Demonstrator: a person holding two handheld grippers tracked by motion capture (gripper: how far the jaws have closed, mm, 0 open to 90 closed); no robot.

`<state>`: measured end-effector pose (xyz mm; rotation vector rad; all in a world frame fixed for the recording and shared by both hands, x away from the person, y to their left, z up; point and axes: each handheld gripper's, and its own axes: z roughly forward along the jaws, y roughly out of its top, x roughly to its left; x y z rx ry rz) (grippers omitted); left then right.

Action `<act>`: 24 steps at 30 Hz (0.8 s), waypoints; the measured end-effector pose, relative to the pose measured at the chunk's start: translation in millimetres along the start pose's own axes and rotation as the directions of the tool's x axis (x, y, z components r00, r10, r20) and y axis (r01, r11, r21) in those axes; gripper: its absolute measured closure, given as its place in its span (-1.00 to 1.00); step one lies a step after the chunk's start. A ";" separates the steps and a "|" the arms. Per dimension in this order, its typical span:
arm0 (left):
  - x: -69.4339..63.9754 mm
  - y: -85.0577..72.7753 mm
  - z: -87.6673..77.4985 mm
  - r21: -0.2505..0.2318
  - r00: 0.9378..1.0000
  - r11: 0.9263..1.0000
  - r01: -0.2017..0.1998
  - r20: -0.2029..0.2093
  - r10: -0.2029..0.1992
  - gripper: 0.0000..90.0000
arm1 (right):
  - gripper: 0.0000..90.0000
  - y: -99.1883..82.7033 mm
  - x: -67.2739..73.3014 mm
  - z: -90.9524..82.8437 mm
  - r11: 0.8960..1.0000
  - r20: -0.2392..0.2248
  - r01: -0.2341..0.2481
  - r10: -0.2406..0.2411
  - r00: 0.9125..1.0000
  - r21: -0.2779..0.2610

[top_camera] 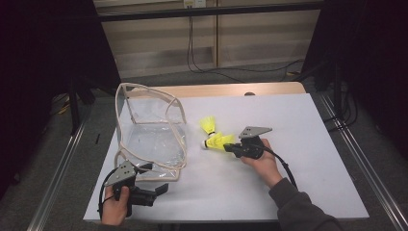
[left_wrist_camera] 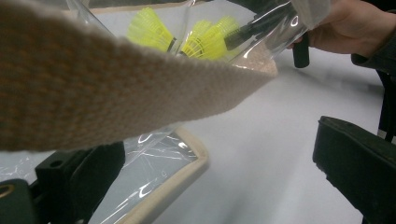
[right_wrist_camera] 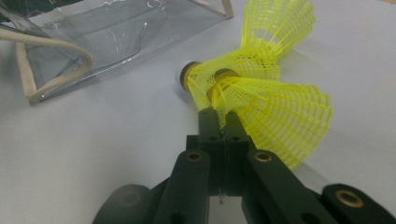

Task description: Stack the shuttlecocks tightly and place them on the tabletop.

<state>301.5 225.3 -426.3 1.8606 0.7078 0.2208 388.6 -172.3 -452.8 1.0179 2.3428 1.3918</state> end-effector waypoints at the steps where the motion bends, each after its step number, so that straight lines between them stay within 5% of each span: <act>1: 0.0 0.0 0.0 -0.001 1.000 1.000 0.001 0.001 -0.001 -0.95 | 0.99 0.0 -0.1 0.0 1.000 0.000 0.000 0.000 1.000 0.001; 24: 0.0 -0.1 0.0 -0.001 1.000 1.000 0.001 0.001 -0.001 -0.95 | 0.99 -0.3 1.1 2.0 1.000 -0.001 0.013 -0.013 1.000 0.016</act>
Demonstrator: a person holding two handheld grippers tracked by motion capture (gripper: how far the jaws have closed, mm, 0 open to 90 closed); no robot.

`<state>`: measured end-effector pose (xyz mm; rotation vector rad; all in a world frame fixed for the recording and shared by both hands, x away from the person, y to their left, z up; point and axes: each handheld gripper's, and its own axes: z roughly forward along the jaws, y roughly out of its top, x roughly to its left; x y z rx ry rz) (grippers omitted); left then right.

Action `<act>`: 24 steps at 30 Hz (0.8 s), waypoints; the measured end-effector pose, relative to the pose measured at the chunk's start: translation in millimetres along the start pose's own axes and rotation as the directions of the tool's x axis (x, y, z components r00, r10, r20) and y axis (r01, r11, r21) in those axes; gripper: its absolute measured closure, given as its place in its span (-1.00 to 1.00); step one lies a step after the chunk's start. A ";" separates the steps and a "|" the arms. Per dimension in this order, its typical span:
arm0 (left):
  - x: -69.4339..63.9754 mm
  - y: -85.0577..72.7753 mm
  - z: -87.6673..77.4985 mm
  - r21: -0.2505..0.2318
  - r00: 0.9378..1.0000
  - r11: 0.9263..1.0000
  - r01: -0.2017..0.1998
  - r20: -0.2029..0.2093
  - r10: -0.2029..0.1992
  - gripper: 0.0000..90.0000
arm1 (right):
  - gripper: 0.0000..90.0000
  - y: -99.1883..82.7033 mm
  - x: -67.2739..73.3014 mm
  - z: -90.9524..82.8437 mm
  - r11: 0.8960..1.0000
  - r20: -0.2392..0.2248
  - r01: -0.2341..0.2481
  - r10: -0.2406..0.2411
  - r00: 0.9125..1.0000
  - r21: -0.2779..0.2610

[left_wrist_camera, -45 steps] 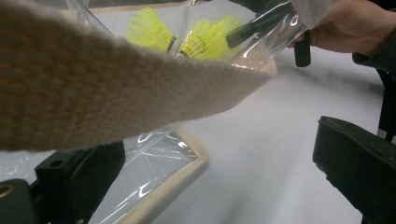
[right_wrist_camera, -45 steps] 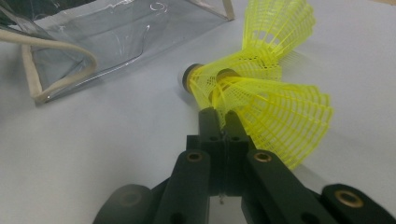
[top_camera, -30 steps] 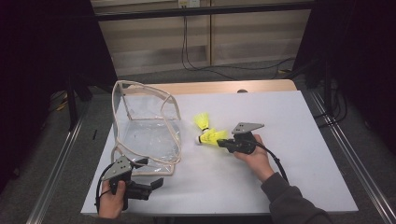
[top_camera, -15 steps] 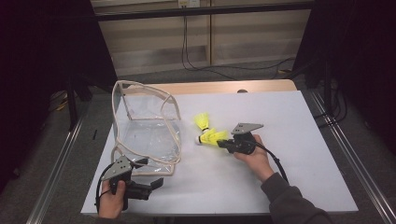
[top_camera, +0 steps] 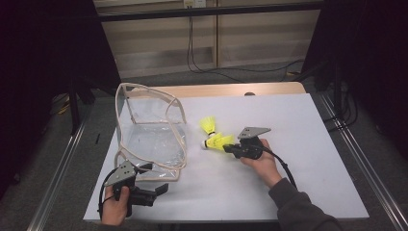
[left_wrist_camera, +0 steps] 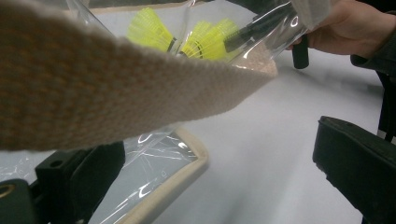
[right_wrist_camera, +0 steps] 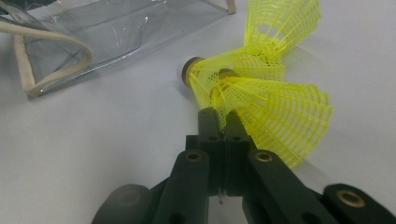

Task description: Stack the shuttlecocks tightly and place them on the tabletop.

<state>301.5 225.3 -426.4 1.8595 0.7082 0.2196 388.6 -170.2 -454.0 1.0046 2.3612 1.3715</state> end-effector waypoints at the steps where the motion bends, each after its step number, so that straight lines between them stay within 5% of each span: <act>1: -0.1 0.0 0.0 0.000 1.000 1.000 0.001 0.000 -0.001 -0.95 | 0.98 0.1 0.1 0.0 1.000 -0.001 0.000 0.000 1.000 0.001; 15: 0.2 -0.1 -0.4 0.000 1.000 1.000 0.000 0.002 0.000 -0.95 | 0.96 -0.2 0.6 1.7 1.000 0.010 -0.001 0.001 1.000 -0.002; 24: 0.3 -0.2 -0.4 -0.001 1.000 1.000 -0.001 0.003 0.001 -0.95 | 0.78 -0.3 0.8 1.5 1.000 0.022 -0.005 0.005 1.000 -0.008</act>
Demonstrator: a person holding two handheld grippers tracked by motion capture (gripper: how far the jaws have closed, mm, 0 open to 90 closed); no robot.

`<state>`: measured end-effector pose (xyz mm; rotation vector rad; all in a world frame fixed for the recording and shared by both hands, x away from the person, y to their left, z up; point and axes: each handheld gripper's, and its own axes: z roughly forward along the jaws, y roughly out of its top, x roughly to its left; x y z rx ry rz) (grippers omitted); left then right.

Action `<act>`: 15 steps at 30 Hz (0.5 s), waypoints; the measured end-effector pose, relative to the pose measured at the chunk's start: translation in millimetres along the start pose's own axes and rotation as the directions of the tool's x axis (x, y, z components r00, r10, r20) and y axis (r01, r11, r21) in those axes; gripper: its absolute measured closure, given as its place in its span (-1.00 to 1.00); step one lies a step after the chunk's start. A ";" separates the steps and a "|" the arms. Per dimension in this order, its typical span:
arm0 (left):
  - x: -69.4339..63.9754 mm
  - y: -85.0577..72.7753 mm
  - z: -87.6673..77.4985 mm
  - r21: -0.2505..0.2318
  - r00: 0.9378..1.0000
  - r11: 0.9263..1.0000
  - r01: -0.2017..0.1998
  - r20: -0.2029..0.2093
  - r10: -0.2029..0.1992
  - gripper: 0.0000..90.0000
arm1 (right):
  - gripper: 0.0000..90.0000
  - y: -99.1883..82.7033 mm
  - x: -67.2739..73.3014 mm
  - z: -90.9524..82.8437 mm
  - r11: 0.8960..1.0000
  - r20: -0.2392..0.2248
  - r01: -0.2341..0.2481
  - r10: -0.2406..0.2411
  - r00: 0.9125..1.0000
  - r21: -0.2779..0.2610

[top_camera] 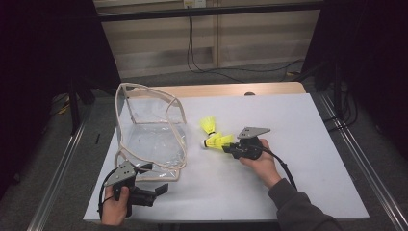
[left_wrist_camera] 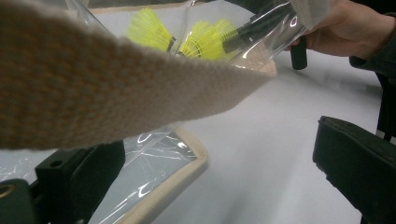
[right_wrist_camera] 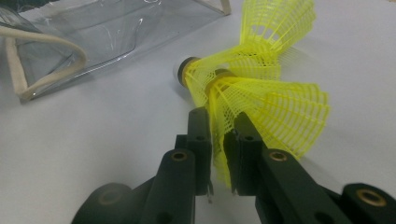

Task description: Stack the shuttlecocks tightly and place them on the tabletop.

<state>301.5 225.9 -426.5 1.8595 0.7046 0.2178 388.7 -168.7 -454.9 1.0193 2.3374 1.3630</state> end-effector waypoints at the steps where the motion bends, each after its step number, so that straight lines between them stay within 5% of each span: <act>1: 0.0 0.0 0.0 0.000 1.000 1.000 0.000 0.000 0.000 -0.95 | 0.75 0.1 0.0 -0.3 1.000 -0.001 -0.001 0.001 1.000 0.001; 15: -0.1 -0.4 -0.4 0.000 1.000 1.000 0.003 -0.001 -0.003 -0.94 | 0.47 1.1 0.6 -4.1 1.000 0.014 -0.013 0.014 1.000 -0.010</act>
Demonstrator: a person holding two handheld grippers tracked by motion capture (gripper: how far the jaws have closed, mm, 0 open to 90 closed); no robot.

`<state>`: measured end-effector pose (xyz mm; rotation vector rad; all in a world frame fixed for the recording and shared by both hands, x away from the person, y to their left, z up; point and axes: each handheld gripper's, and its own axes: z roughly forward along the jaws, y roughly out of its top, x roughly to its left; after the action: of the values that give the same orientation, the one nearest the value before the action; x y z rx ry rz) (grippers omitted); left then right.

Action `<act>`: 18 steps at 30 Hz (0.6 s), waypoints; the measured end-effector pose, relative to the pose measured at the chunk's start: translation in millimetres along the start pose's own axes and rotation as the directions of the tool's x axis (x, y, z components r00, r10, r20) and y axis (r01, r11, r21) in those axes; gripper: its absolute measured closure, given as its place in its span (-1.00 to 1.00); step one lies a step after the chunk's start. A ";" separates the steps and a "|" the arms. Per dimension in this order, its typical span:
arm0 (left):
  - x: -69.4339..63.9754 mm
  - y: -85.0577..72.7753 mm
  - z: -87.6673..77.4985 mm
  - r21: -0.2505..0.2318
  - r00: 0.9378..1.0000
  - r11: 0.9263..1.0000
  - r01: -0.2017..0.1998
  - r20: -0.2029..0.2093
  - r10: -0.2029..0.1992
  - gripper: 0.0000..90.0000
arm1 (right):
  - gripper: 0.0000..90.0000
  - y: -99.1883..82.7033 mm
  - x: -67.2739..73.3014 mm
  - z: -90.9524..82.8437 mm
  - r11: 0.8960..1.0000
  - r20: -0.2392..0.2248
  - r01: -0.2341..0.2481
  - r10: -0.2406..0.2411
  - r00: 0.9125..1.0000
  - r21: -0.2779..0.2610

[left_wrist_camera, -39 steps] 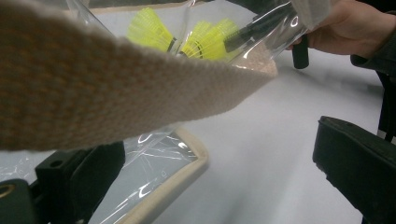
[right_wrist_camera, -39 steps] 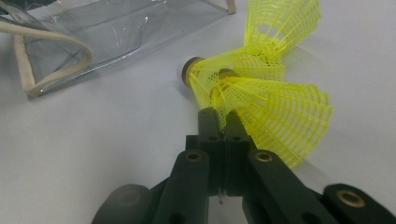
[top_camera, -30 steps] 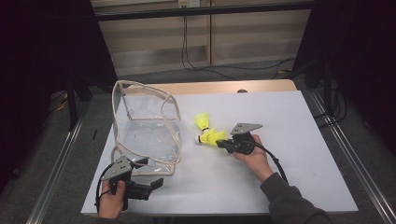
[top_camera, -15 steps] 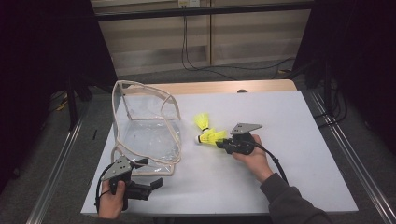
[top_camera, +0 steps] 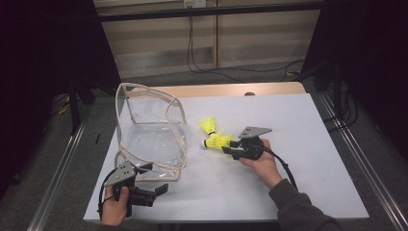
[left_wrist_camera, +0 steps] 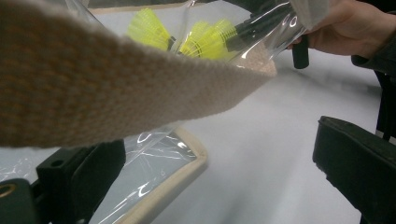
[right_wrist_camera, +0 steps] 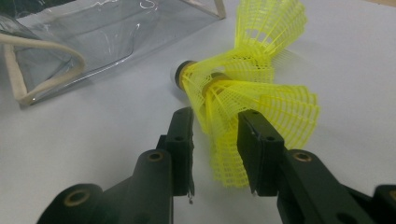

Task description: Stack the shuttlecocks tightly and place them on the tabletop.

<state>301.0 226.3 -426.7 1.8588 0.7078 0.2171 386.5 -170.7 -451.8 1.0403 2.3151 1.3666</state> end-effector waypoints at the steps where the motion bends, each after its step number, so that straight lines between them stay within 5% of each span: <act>1: -0.2 0.0 0.1 -0.002 1.000 1.000 0.003 0.000 -0.003 -0.94 | 0.45 0.2 0.1 -0.5 1.000 0.002 -0.001 0.001 1.000 0.000; 18: 0.1 -0.3 -0.1 -0.002 1.000 1.000 0.001 0.004 -0.001 -0.94 | -0.12 2.1 -3.3 -13.1 0.997 0.027 -0.069 0.069 0.997 -0.026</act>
<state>300.9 226.5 -426.9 1.8568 0.7057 0.2138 382.7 -180.9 -443.6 1.1346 2.2559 1.3931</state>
